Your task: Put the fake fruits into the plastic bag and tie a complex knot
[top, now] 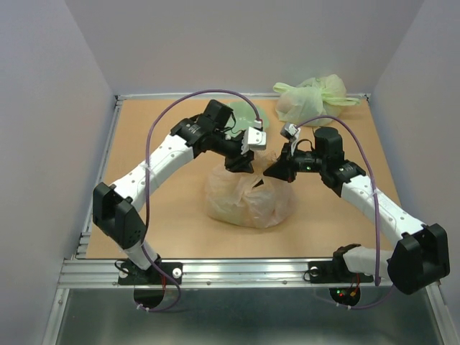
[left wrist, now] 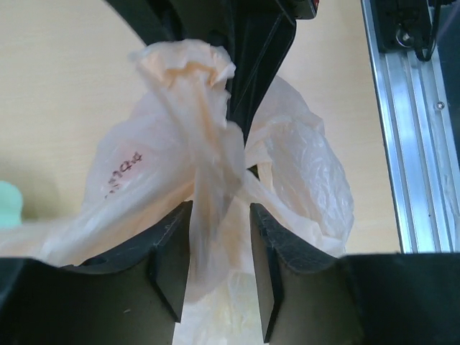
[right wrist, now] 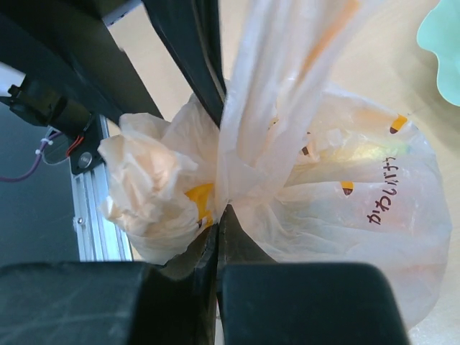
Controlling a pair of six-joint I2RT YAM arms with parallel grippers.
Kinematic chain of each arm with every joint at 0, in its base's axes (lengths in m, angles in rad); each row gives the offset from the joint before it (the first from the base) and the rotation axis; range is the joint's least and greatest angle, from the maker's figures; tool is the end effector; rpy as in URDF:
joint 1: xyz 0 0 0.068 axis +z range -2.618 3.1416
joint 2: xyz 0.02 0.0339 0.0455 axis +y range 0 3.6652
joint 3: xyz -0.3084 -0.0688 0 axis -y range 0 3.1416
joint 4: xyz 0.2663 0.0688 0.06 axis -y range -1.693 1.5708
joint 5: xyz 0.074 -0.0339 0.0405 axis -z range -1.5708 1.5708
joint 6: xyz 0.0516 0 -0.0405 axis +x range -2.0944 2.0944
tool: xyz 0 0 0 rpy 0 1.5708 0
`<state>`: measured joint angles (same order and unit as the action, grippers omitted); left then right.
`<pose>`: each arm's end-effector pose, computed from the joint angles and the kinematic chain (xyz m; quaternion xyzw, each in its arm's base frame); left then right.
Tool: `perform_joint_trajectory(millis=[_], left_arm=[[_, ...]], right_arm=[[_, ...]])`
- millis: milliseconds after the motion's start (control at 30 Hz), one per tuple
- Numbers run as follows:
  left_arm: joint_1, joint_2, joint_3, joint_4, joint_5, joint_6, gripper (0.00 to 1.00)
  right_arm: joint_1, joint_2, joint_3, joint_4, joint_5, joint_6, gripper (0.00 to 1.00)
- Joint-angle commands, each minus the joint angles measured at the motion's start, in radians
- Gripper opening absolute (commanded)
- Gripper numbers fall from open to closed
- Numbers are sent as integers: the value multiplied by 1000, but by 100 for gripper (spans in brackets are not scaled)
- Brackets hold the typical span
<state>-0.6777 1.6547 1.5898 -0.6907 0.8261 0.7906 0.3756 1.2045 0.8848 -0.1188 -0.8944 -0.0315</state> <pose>0.2838 -0.2771 0.3887 0.6815 0.5177 -0.3474 0.3833 0.2433 0.1392 0.3296 -0.3810 0.6984 0.4424 0.4140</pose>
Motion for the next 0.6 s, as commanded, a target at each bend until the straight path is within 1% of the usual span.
perform_joint_trajectory(millis=[0,67,167,300,367,467,533,567], left_arm=[[23,-133,-19,55,2,-49,44],[21,-139,-31,82,7,-63,35],[15,-109,-11,95,54,-73,24],[-5,-76,21,83,82,-57,23],[-13,-69,35,83,93,-53,22],[-17,-56,50,85,97,-59,22],[-19,-52,55,85,99,-60,22],[-20,-50,58,88,97,-62,25]], right_arm=[[11,-23,19,54,-32,-5,0],[11,-22,19,54,-43,-5,1],[9,-17,28,54,-61,-4,1],[11,-14,39,54,-78,-2,1],[11,-10,43,54,-78,-4,4],[11,-5,45,54,-89,-8,6],[13,-2,43,54,-92,-13,6],[13,0,43,56,-92,-15,6]])
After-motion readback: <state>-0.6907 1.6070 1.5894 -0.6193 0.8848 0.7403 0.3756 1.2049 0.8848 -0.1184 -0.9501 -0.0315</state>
